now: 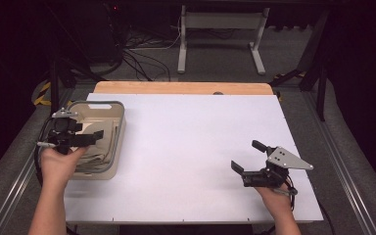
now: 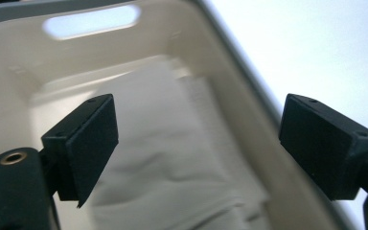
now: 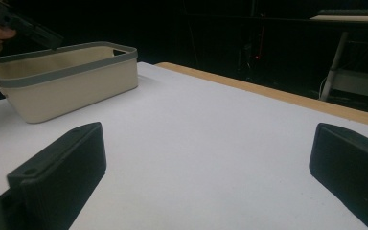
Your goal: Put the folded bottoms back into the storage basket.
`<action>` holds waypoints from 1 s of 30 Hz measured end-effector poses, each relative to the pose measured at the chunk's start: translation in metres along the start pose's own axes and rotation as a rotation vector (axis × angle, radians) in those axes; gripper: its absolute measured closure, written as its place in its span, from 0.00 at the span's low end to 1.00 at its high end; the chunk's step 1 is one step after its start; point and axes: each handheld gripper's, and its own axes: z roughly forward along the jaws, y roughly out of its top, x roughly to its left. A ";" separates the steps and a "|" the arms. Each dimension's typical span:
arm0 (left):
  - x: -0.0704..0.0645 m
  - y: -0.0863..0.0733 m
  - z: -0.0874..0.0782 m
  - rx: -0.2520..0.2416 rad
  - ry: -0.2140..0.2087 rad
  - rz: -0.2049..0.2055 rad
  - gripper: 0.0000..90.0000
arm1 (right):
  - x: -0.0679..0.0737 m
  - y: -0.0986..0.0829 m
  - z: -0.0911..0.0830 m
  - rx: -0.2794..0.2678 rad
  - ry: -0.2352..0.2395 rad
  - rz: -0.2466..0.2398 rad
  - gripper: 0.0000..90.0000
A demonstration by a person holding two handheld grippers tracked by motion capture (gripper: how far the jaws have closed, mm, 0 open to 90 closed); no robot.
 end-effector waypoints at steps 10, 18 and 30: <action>-0.019 -0.015 -0.009 -0.170 -0.109 -0.007 0.11 | 0.002 0.000 0.002 0.002 0.005 -0.005 0.00; -0.028 -0.023 -0.008 -0.288 -0.178 -0.004 0.12 | 0.002 0.000 0.001 0.003 0.002 -0.001 0.00; -0.052 -0.036 -0.007 -0.412 -0.237 0.047 0.13 | -0.002 0.000 -0.003 -0.012 -0.009 0.022 0.00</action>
